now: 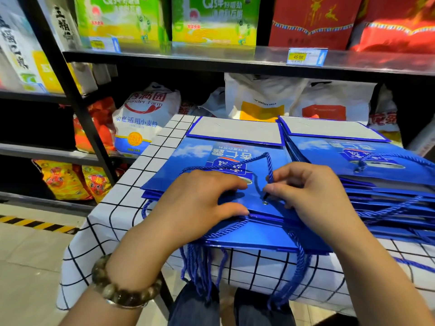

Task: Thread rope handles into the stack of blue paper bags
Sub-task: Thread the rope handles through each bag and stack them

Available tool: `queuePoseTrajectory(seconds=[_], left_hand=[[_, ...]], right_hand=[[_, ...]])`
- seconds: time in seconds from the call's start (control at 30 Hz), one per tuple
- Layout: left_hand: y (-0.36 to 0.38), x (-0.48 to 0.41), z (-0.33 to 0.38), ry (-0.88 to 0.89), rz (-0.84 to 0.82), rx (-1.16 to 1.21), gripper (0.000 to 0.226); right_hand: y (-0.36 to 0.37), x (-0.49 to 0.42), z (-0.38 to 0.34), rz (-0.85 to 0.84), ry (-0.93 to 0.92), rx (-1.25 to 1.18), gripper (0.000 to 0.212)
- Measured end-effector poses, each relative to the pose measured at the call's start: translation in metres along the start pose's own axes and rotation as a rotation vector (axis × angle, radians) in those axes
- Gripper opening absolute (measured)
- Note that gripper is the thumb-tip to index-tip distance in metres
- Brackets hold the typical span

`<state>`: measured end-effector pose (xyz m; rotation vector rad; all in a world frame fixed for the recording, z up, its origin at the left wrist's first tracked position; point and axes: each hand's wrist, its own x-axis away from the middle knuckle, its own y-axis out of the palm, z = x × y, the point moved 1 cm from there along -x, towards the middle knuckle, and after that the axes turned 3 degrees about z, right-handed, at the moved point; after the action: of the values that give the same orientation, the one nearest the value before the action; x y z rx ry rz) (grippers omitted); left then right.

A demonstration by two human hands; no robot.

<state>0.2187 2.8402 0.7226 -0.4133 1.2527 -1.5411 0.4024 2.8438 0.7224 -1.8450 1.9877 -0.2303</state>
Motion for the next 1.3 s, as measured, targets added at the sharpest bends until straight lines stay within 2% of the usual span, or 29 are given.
queuePoseTrajectory(seconds=[0.17,0.43,0.57,0.6,0.67,0.77,0.97,1.13,1.3], left_hand=[[0.005,0.004,0.002,0.195,0.166,-0.199,0.033],[0.011,0.006,-0.002,0.305,0.328,-0.236,0.033],[0.011,0.006,-0.002,0.33,0.424,-0.294,0.022],[0.011,0.006,-0.002,0.33,0.443,-0.309,0.018],[0.009,0.007,-0.002,0.303,0.459,-0.328,0.017],[0.009,0.006,0.002,0.224,0.456,-0.333,0.011],[0.013,0.014,0.016,0.147,0.388,-0.122,0.01],[0.018,0.011,0.028,-0.034,0.308,-0.269,0.029],[0.014,0.003,0.038,-0.072,0.263,-0.432,0.027]], right_hand=[[0.001,0.001,0.001,-0.01,-0.026,0.119,0.021],[-0.001,0.003,-0.003,-0.064,-0.035,0.174,0.021],[0.0,0.009,-0.01,-0.123,-0.147,0.388,0.015],[0.0,0.011,-0.012,-0.146,-0.195,0.456,0.02],[-0.002,0.016,-0.018,-0.216,-0.253,0.521,0.032],[-0.002,0.019,-0.017,-0.292,-0.317,0.538,0.038],[0.005,0.02,-0.006,-0.221,-0.409,0.661,0.046],[0.009,0.022,-0.007,-0.137,-0.438,0.645,0.044],[0.015,0.028,-0.007,-0.082,-0.472,0.564,0.048]])
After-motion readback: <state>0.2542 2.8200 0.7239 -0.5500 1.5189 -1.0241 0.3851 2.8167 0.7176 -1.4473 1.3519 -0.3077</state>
